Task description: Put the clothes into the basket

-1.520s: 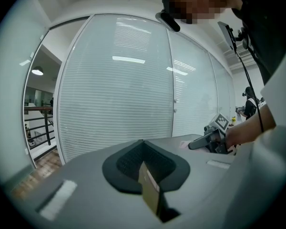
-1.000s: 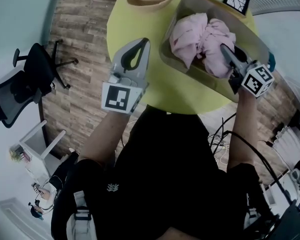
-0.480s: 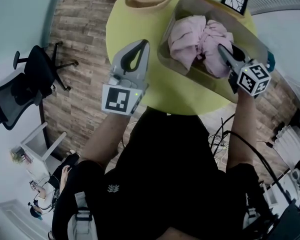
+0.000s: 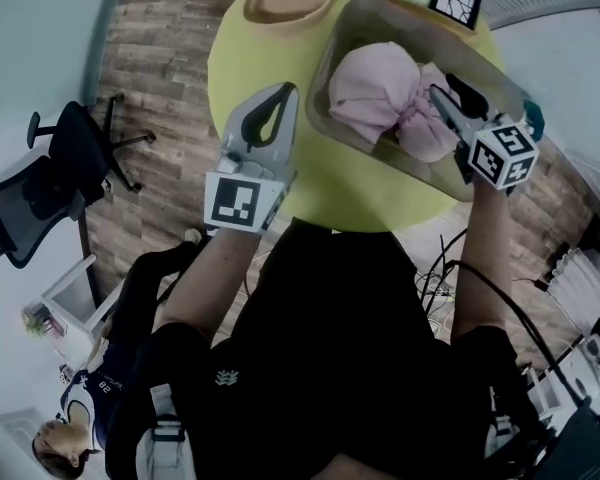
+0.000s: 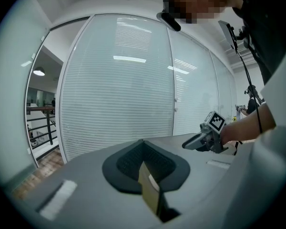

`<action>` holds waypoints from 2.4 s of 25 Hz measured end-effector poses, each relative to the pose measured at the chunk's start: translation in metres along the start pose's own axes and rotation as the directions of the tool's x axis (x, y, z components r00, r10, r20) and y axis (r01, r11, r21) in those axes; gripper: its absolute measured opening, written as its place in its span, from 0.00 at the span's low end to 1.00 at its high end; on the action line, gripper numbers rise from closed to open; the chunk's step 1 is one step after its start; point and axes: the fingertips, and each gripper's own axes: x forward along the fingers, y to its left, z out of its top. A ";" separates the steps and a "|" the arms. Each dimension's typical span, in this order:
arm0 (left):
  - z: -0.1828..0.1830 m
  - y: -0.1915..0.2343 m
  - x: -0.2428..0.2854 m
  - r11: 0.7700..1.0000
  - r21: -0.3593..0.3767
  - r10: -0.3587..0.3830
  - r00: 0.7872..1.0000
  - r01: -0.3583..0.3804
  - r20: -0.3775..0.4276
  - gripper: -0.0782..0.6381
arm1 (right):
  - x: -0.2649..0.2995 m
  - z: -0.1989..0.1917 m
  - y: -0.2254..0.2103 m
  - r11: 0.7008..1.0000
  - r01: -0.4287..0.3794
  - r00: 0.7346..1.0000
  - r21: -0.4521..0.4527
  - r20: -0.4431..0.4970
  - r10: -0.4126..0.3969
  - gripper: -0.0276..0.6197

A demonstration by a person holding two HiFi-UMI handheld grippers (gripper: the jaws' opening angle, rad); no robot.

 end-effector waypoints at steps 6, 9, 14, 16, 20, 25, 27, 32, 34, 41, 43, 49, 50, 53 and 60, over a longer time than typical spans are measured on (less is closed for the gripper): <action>0.015 -0.009 -0.006 1.000 0.012 -0.014 1.000 0.013 0.026 0.12 | -0.014 0.011 0.012 0.998 0.029 0.999 -0.053 0.019 -0.028 0.30; 0.025 -0.012 -0.010 1.000 0.023 -0.019 0.999 0.018 0.050 0.12 | -0.022 0.014 0.022 0.992 0.068 0.998 -0.106 0.021 -0.066 0.30; 0.046 -0.022 -0.015 0.998 0.037 -0.044 0.995 0.041 0.092 0.12 | -0.049 0.028 0.035 0.995 0.078 0.991 -0.065 0.117 -0.070 0.30; 0.052 -0.025 -0.019 0.998 0.040 -0.048 0.993 0.044 0.105 0.12 | -0.061 0.032 0.042 0.994 0.083 0.986 -0.073 0.152 -0.071 0.30; 0.061 -0.030 -0.026 0.998 0.047 -0.048 0.991 0.042 0.122 0.12 | -0.086 0.044 0.055 0.990 0.106 0.969 -0.094 0.233 -0.082 0.30; 0.076 -0.040 -0.038 0.996 0.074 -0.069 0.986 0.059 0.149 0.12 | -0.121 0.061 0.069 0.985 0.135 0.943 -0.105 0.320 -0.095 0.28; 0.081 -0.044 -0.041 0.996 0.071 -0.071 0.985 0.060 0.159 0.12 | -0.132 0.066 0.073 0.981 0.157 0.930 -0.113 0.351 -0.109 0.27; 0.090 -0.057 -0.059 0.994 0.081 -0.088 0.981 0.075 0.173 0.12 | -0.165 0.070 0.082 0.973 0.210 0.903 -0.092 0.400 -0.157 0.26; 0.093 -0.057 -0.062 0.993 0.092 -0.083 0.981 0.067 0.174 0.12 | -0.175 0.071 0.082 0.971 0.224 0.895 -0.080 0.411 -0.173 0.23; 0.102 -0.073 -0.065 0.993 0.093 -0.092 0.973 0.074 0.211 0.12 | -0.205 0.070 0.091 0.966 0.247 0.865 -0.070 0.466 -0.187 0.13; 0.101 -0.075 -0.068 0.992 0.097 -0.094 0.972 0.075 0.216 0.12 | -0.211 0.067 0.095 0.964 0.258 0.851 -0.058 0.486 -0.198 0.09; 0.106 -0.073 -0.090 0.992 0.110 -0.090 0.970 0.067 0.225 0.12 | -0.226 0.055 0.114 0.954 0.292 0.844 -0.064 0.487 -0.226 0.05; 0.105 -0.074 -0.092 0.992 0.106 -0.088 0.972 0.066 0.219 0.12 | -0.226 0.053 0.115 0.953 0.296 0.846 -0.068 0.481 -0.228 0.05; 0.099 -0.078 -0.091 0.994 0.087 -0.089 0.976 0.073 0.198 0.12 | -0.223 0.046 0.113 0.947 0.311 0.858 -0.078 0.451 -0.245 0.05; 0.106 -0.082 -0.088 0.992 0.101 -0.096 0.972 0.076 0.215 0.12 | -0.225 0.039 0.104 0.944 0.325 0.861 -0.061 0.432 -0.269 0.05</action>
